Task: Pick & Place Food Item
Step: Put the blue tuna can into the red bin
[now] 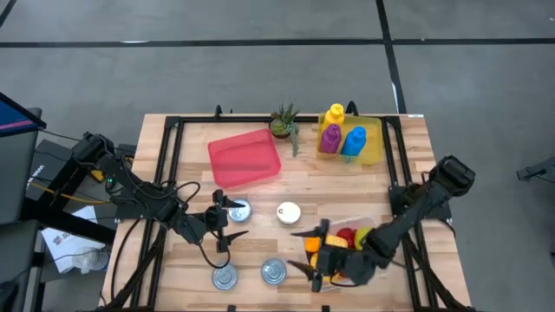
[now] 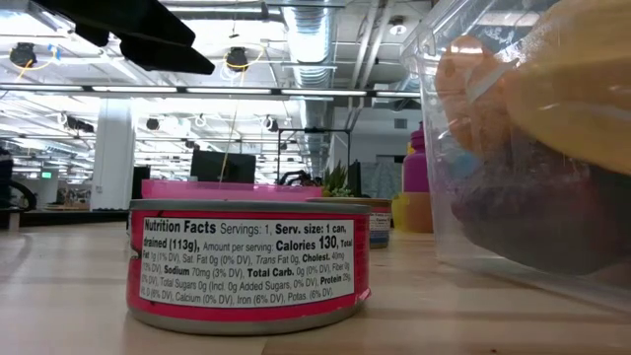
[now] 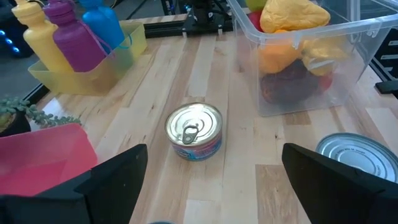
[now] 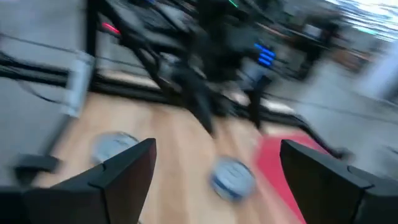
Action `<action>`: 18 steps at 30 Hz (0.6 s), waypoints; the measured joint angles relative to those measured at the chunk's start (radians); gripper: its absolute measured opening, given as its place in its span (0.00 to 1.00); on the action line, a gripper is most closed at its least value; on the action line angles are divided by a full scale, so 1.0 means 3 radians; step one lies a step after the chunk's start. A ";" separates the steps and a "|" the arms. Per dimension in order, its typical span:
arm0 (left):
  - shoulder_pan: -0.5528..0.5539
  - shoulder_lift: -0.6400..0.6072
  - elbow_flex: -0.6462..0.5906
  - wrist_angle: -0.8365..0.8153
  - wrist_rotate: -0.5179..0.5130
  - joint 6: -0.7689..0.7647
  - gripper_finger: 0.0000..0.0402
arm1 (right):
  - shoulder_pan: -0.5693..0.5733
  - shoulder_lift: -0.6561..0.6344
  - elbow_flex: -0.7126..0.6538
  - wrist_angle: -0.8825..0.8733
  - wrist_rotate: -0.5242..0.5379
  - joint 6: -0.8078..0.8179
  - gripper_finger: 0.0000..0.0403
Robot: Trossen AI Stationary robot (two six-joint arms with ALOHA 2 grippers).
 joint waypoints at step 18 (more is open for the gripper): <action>0.0001 0.0000 0.0001 -0.0451 -0.0003 -0.0382 0.91 | -0.1017 -0.0006 -0.0538 0.2518 -0.2240 -0.0978 0.81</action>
